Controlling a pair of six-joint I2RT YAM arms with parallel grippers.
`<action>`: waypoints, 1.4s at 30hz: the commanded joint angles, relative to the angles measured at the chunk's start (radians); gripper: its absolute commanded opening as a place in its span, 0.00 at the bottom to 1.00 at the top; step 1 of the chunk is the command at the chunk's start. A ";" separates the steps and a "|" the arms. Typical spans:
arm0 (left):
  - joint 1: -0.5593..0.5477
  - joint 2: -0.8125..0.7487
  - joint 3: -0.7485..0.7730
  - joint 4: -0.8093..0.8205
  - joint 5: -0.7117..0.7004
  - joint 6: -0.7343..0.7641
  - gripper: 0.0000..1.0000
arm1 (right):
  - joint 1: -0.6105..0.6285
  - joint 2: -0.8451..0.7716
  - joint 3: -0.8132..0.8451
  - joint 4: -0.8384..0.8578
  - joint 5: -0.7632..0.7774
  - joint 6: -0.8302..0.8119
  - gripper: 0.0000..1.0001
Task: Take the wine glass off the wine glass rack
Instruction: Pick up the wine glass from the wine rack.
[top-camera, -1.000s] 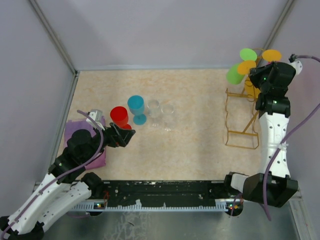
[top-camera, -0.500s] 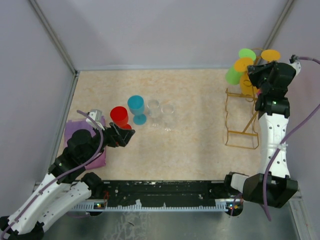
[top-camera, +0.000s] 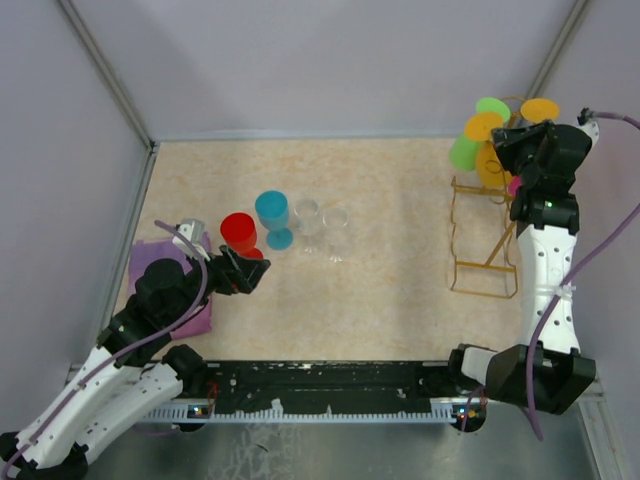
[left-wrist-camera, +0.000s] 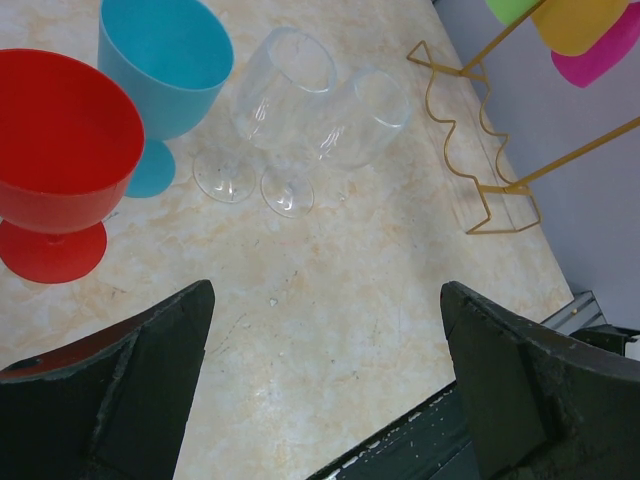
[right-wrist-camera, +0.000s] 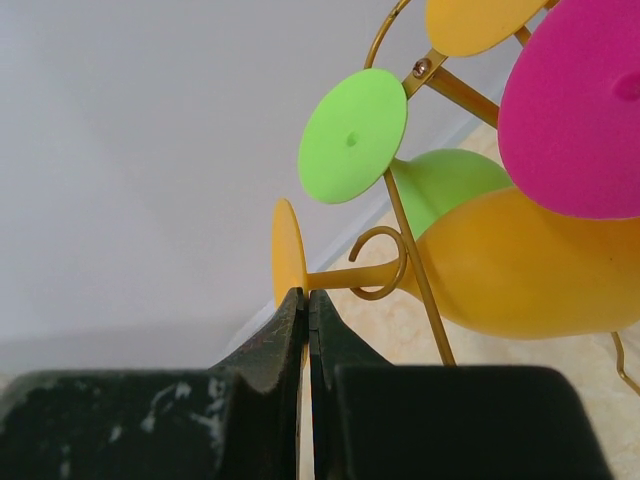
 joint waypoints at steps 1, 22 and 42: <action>0.003 0.002 -0.005 0.018 0.004 0.001 1.00 | -0.009 0.014 0.052 0.050 -0.037 -0.003 0.00; 0.003 0.006 0.002 0.013 0.010 0.005 1.00 | -0.009 0.061 0.133 -0.045 -0.125 -0.021 0.00; 0.003 -0.032 0.006 0.014 -0.021 -0.017 1.00 | -0.009 -0.008 0.169 -0.133 -0.250 -0.110 0.00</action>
